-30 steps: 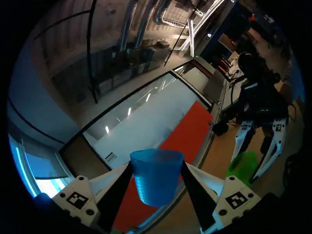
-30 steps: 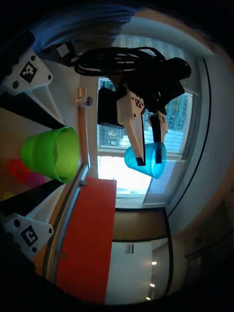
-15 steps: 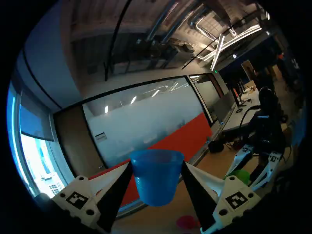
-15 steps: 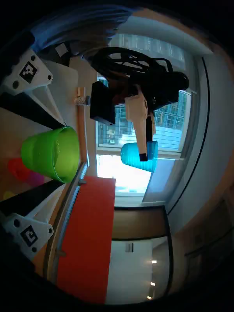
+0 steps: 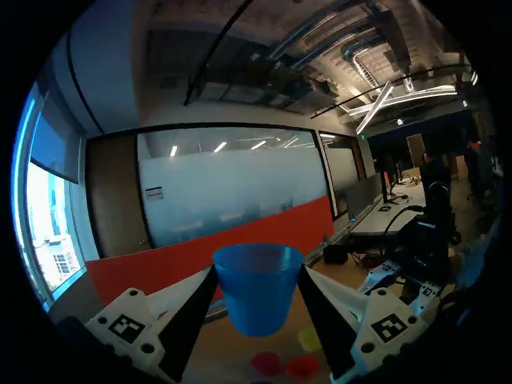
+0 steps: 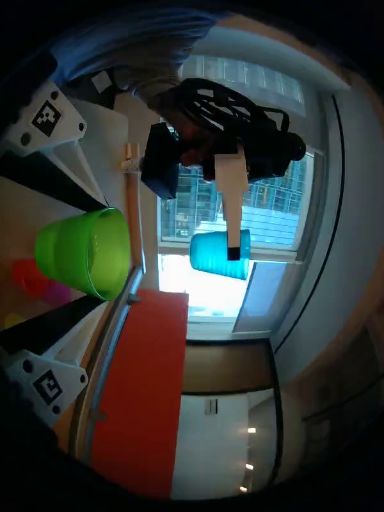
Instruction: Pour water
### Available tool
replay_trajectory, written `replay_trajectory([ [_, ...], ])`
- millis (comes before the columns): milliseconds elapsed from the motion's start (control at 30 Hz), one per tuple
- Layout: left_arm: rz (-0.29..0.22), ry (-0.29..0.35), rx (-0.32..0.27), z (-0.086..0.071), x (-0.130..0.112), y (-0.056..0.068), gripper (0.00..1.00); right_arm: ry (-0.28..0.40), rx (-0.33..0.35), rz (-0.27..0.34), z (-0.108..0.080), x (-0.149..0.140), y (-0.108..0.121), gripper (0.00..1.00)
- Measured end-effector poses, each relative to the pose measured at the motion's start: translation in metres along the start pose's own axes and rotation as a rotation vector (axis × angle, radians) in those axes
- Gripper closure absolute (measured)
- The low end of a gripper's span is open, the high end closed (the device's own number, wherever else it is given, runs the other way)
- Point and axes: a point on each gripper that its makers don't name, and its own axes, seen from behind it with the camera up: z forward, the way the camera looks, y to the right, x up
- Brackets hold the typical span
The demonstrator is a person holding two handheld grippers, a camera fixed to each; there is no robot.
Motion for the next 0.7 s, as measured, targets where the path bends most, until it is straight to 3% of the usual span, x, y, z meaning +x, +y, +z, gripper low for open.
replay_trajectory([
  [400,-0.105,-0.071,-0.067,-0.002,-0.018,0.011,0.13,0.004,-0.003,0.006,-0.003,0.003,-0.002,0.1],
  [700,-0.096,-0.103,-0.08,-0.007,-0.04,0.014,0.13,-0.003,-0.012,0.01,-0.008,0.006,0.001,0.1],
])
